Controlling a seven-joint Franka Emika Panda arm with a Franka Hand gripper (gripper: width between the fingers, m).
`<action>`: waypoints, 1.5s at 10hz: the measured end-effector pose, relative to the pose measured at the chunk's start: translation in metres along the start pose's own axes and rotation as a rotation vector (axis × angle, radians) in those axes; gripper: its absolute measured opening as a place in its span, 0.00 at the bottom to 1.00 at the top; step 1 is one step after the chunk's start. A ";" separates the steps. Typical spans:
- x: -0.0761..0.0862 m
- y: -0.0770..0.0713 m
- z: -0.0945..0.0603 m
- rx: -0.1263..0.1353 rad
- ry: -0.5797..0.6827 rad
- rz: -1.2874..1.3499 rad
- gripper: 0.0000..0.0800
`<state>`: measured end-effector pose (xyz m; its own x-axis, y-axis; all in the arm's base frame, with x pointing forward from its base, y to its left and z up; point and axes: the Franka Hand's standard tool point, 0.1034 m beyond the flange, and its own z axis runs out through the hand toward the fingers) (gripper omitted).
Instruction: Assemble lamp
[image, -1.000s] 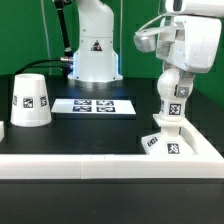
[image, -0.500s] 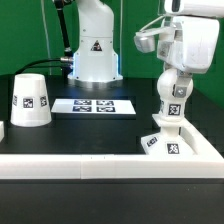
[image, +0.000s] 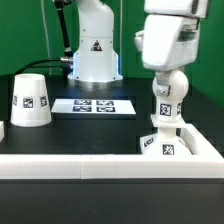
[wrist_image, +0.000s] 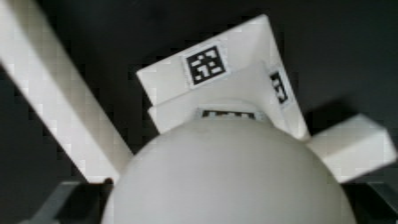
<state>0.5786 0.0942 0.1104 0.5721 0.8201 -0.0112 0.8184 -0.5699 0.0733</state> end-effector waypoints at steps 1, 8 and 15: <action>0.000 0.000 0.000 0.000 0.000 0.073 0.73; 0.007 -0.003 0.000 -0.010 0.029 0.563 0.73; 0.002 -0.002 -0.001 0.027 0.026 1.280 0.73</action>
Offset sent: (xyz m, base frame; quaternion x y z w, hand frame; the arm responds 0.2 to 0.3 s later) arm -0.0004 0.0009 0.0002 -0.0003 -0.0109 0.1592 0.9872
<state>0.5777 0.0972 0.1108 0.9479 -0.3105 0.0719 -0.3111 -0.9504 -0.0027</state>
